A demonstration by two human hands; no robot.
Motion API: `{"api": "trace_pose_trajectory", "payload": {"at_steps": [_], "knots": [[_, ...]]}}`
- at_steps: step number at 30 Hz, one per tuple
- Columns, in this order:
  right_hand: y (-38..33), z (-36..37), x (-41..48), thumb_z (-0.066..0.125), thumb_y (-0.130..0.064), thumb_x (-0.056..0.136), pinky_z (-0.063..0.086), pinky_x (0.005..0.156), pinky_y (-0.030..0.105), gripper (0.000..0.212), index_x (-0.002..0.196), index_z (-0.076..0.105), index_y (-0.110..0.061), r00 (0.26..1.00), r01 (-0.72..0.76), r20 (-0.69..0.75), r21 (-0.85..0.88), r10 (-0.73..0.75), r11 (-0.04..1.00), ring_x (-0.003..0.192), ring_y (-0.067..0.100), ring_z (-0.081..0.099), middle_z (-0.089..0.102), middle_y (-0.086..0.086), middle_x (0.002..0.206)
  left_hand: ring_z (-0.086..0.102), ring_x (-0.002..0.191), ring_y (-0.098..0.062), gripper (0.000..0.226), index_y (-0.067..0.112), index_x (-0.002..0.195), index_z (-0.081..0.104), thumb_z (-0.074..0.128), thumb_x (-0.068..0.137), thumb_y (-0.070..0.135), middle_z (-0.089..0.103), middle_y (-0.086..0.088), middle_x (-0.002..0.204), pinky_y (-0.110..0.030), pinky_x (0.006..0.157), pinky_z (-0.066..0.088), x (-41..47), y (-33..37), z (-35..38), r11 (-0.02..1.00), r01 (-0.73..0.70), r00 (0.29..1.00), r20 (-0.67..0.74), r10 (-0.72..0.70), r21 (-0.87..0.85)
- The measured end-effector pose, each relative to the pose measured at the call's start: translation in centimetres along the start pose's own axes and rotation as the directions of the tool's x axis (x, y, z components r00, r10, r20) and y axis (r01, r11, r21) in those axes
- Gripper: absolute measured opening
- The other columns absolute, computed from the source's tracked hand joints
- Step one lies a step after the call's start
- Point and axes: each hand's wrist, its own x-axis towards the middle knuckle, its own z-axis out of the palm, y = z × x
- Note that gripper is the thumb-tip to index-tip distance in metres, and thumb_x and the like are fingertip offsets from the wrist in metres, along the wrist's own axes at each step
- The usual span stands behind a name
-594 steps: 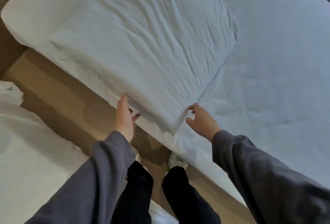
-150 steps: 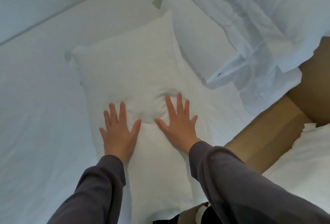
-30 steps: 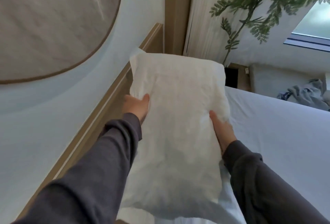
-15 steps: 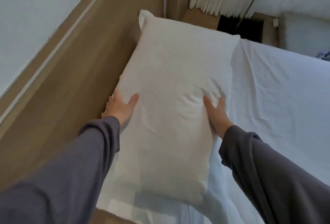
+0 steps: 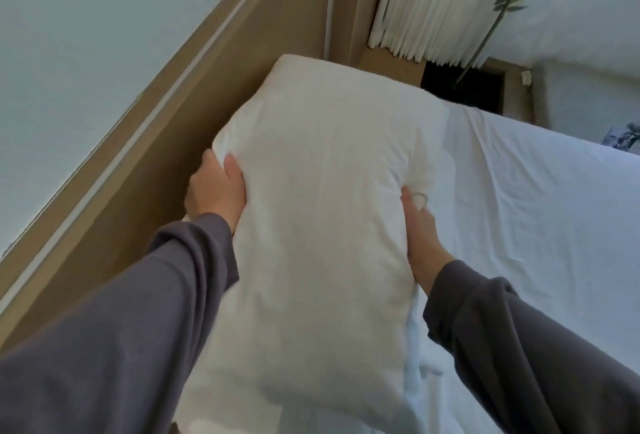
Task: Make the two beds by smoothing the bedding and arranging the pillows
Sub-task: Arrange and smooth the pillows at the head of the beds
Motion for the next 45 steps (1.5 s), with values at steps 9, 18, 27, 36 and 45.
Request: {"api": "trace_pose_trajectory", "payload": {"at_steps": [9,18,27,36,45], "knots": [[1.8,3.9,0.0,0.036,-0.053,0.095,-0.002,0.115,0.058,0.072,0.153,-0.005,-0.038,0.846,0.393,0.024,-0.704,-0.533,0.592,0.150,0.025,-0.009,-0.011,-0.002,0.163,-0.002,0.149,-0.029,0.063,0.023,0.154,0.007,0.025,0.099,0.046,-0.001,-0.009,0.163,-0.053,0.117,0.002,-2.6,-1.4,2.8,0.822,-0.493,0.868,0.093,0.488,0.286],[0.1,8.0,2.1,0.019,-0.059,0.097,-0.008,0.111,0.069,0.064,0.154,-0.002,-0.036,0.709,0.494,0.406,-0.870,-0.577,-0.006,0.147,0.036,-0.019,-0.016,0.006,0.162,-0.015,0.148,-0.028,0.066,0.029,0.154,-0.011,0.008,0.097,0.056,-0.017,-0.004,0.162,-0.060,0.116,-0.002,-4.7,-3.5,6.4,0.684,-0.590,0.807,0.308,0.503,0.428],[1.7,8.9,7.2,0.009,-0.060,0.097,-0.003,0.113,0.067,0.062,0.153,-0.007,-0.039,0.663,0.570,0.576,-0.802,-0.478,-0.176,0.149,0.030,-0.016,-0.016,-0.003,0.163,-0.016,0.147,-0.033,0.073,0.033,0.153,-0.010,0.008,0.091,0.068,-0.017,-0.009,0.161,-0.065,0.113,-0.005,-5.3,-4.5,9.2,0.705,-0.552,0.833,0.265,0.486,0.445],[10.7,9.6,12.5,0.016,-0.056,0.097,-0.009,0.111,0.069,0.066,0.154,-0.006,-0.034,0.626,0.574,0.584,-0.793,-0.517,-0.202,0.147,0.032,-0.019,-0.018,0.002,0.162,-0.014,0.146,-0.040,0.079,0.026,0.152,-0.012,0.017,0.090,0.066,-0.015,-0.020,0.160,-0.071,0.109,0.002,-6.8,-10.3,18.2,0.653,-0.547,0.832,0.256,0.492,0.524],[1.5,11.9,9.2,0.022,-0.055,0.099,-0.002,0.111,0.070,0.057,0.152,0.013,-0.039,0.606,0.547,0.538,-0.816,-0.586,-0.184,0.150,0.032,-0.007,0.002,0.001,0.163,-0.012,0.148,-0.036,0.076,0.028,0.152,-0.014,0.003,0.090,0.068,-0.014,-0.011,0.161,-0.067,0.112,-0.001,-5.7,-8.1,12.8,0.686,-0.532,0.842,0.219,0.494,0.496]]}}
